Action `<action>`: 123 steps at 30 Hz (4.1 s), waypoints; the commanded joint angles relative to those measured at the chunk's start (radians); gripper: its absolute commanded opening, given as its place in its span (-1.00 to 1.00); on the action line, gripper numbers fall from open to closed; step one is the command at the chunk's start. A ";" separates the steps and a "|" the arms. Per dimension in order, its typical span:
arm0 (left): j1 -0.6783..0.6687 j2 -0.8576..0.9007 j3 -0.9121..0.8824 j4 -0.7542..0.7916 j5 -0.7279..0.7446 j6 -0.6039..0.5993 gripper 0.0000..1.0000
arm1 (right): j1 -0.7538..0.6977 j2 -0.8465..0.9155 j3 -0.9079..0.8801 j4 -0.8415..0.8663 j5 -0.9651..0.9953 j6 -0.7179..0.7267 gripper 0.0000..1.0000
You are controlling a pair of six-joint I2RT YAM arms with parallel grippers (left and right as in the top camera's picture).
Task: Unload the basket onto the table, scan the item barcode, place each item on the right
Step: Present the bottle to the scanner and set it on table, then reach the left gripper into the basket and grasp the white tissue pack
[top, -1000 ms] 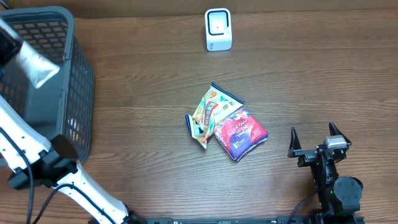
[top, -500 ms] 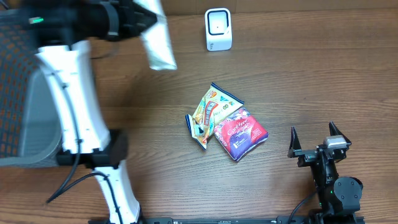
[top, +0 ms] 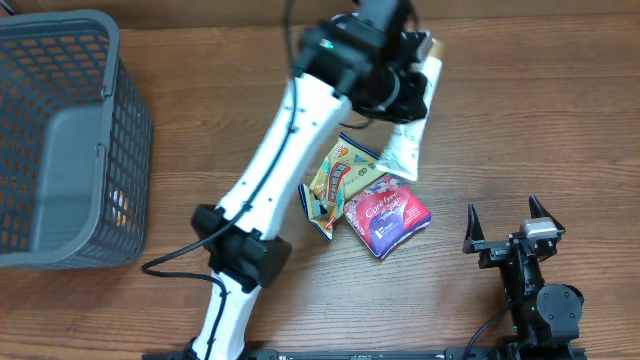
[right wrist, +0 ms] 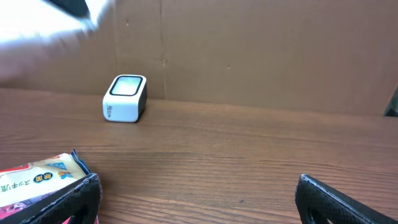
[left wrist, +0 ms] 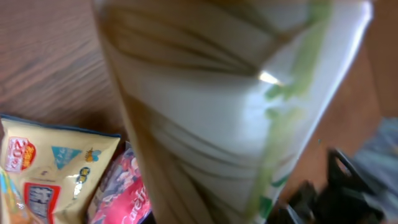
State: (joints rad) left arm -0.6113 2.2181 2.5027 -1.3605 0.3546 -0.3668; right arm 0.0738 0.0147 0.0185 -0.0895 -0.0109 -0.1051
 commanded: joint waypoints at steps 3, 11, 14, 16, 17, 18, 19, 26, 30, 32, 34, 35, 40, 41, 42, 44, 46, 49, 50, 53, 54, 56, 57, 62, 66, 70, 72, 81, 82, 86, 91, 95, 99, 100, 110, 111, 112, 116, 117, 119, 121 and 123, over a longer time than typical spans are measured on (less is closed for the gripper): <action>-0.011 -0.011 -0.177 0.121 -0.182 -0.275 -0.92 | 0.005 -0.012 -0.010 0.005 0.006 0.000 1.00; -0.014 -0.011 -0.462 0.411 -0.057 -0.547 -0.92 | 0.005 -0.012 -0.010 0.005 0.006 0.000 1.00; -0.024 -0.011 -0.534 0.555 0.020 -0.555 -0.91 | 0.005 -0.012 -0.010 0.005 0.006 0.000 1.00; -0.031 -0.011 -0.556 0.596 0.022 -0.554 -0.92 | 0.005 -0.012 -0.010 0.005 0.006 0.000 1.00; -0.035 -0.011 -0.563 0.603 0.013 -0.554 -0.91 | 0.005 -0.012 -0.010 0.005 0.006 0.000 1.00; -0.039 -0.011 -0.569 0.605 -0.002 -0.554 -0.91 | 0.005 -0.012 -0.010 0.005 0.006 0.000 1.00; -0.044 -0.011 -0.572 0.602 -0.019 -0.554 -0.91 | 0.005 -0.012 -0.010 0.005 0.006 0.000 1.00; -0.081 -0.011 -0.614 0.598 -0.099 -0.543 -0.55 | 0.005 -0.012 -0.010 0.005 0.006 0.000 1.00; -0.093 -0.011 -0.615 0.599 -0.100 -0.455 -0.11 | 0.005 -0.012 -0.010 0.005 0.006 0.000 1.00; -0.092 -0.011 -0.613 0.599 -0.098 -0.415 -0.11 | 0.005 -0.012 -0.010 0.005 0.006 0.000 1.00; -0.087 -0.013 -0.610 0.597 -0.084 -0.398 -0.15 | 0.005 -0.012 -0.010 0.005 0.006 0.000 1.00; -0.082 -0.014 -0.607 0.597 -0.069 -0.384 -0.18 | 0.005 -0.012 -0.010 0.005 0.006 0.000 1.00; -0.053 -0.048 -0.565 0.576 0.000 -0.285 -0.26 | 0.005 -0.012 -0.010 0.005 0.006 0.000 1.00; -0.044 -0.060 -0.547 0.558 0.006 -0.260 -0.26 | 0.005 -0.012 -0.010 0.005 0.006 0.000 1.00; -0.036 -0.071 -0.528 0.537 0.005 -0.240 -0.25 | 0.005 -0.012 -0.010 0.005 0.006 0.000 1.00; -0.015 -0.101 -0.465 0.466 0.005 -0.179 -0.21 | 0.005 -0.012 -0.010 0.005 0.006 0.000 1.00; 0.004 -0.130 -0.404 0.401 0.005 -0.120 -0.13 | 0.005 -0.012 -0.010 0.005 0.006 0.000 1.00; 0.042 -0.196 -0.293 0.283 0.002 -0.018 0.06 | 0.005 -0.012 -0.010 0.005 0.006 0.000 1.00; 0.055 -0.217 -0.262 0.249 0.002 0.014 0.14 | 0.005 -0.012 -0.010 0.005 0.006 0.000 1.00; 0.113 -0.301 -0.173 0.130 -0.013 0.068 0.49 | 0.005 -0.012 -0.010 0.005 0.006 0.000 1.00; 0.138 -0.330 -0.151 0.093 -0.034 0.067 0.55 | 0.005 -0.012 -0.010 0.005 0.006 0.000 1.00; 0.209 -0.399 -0.121 0.024 -0.101 0.044 0.72 | 0.005 -0.012 -0.010 0.005 0.006 0.000 1.00; 0.253 -0.436 -0.119 -0.002 -0.127 0.025 0.94 | 0.005 -0.012 -0.010 0.005 0.006 0.000 1.00; 0.532 -0.565 -0.119 -0.107 -0.125 0.013 0.99 | 0.005 -0.012 -0.010 0.005 0.006 0.000 1.00; 0.793 -0.601 -0.119 -0.207 -0.122 0.005 1.00 | 0.005 -0.012 -0.010 0.005 0.006 0.000 1.00; 1.000 -0.589 -0.137 -0.296 -0.137 0.042 1.00 | 0.005 -0.012 -0.010 0.005 0.006 0.000 1.00; 1.083 -0.576 -0.161 -0.310 -0.187 0.053 0.99 | 0.005 -0.012 -0.010 0.005 0.006 0.000 1.00; 1.242 -0.481 -0.319 -0.210 -0.444 -0.055 1.00 | 0.005 -0.012 -0.010 0.005 0.006 0.000 1.00; 1.248 -0.468 -0.336 -0.201 -0.439 -0.057 1.00 | 0.005 -0.012 -0.010 0.005 0.006 0.000 1.00; 1.254 -0.389 -0.399 -0.183 -0.439 -0.056 1.00 | 0.005 -0.012 -0.010 0.005 0.006 0.000 1.00; 1.252 -0.249 -0.453 -0.181 -0.373 0.026 1.00 | 0.005 -0.012 -0.010 0.005 0.006 0.000 1.00; 1.252 -0.168 -0.475 -0.187 -0.369 0.057 1.00 | 0.005 -0.012 -0.010 0.005 0.006 0.000 1.00; 1.252 -0.091 -0.488 -0.203 -0.363 0.084 1.00 | 0.005 -0.012 -0.010 0.005 0.006 0.000 1.00; 1.251 -0.074 -0.494 -0.208 -0.359 0.099 1.00 | 0.005 -0.012 -0.010 0.005 0.006 0.000 1.00; 1.249 -0.027 -0.620 -0.156 -0.319 0.157 0.81 | 0.005 -0.012 -0.010 0.005 0.006 0.000 1.00; 1.249 -0.028 -0.633 -0.147 -0.316 0.158 0.80 | 0.005 -0.012 -0.010 0.005 0.006 0.000 1.00; 1.248 -0.027 -0.647 -0.135 -0.316 0.158 0.79 | 0.005 -0.012 -0.010 0.005 0.006 -0.001 1.00; 1.240 -0.027 -0.702 -0.075 -0.311 0.162 0.63 | 0.005 -0.012 -0.010 0.005 0.006 0.000 1.00; 1.238 -0.027 -0.713 -0.064 -0.312 0.162 0.56 | 0.005 -0.012 -0.010 0.005 0.006 0.000 1.00; 1.233 -0.027 -0.726 -0.046 -0.314 0.162 0.41 | 0.005 -0.012 -0.010 0.005 0.006 0.000 1.00; 1.232 -0.027 -0.727 -0.036 -0.314 0.161 0.35 | 0.005 -0.012 -0.010 0.005 0.006 0.000 1.00; 1.232 -0.028 -0.726 -0.028 -0.314 0.161 0.01 | 0.005 -0.012 -0.010 0.005 0.006 0.000 1.00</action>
State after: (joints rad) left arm 0.6277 2.1807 1.7824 -1.3994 0.0273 -0.2188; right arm 0.0738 0.0147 0.0185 -0.0906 -0.0109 -0.1047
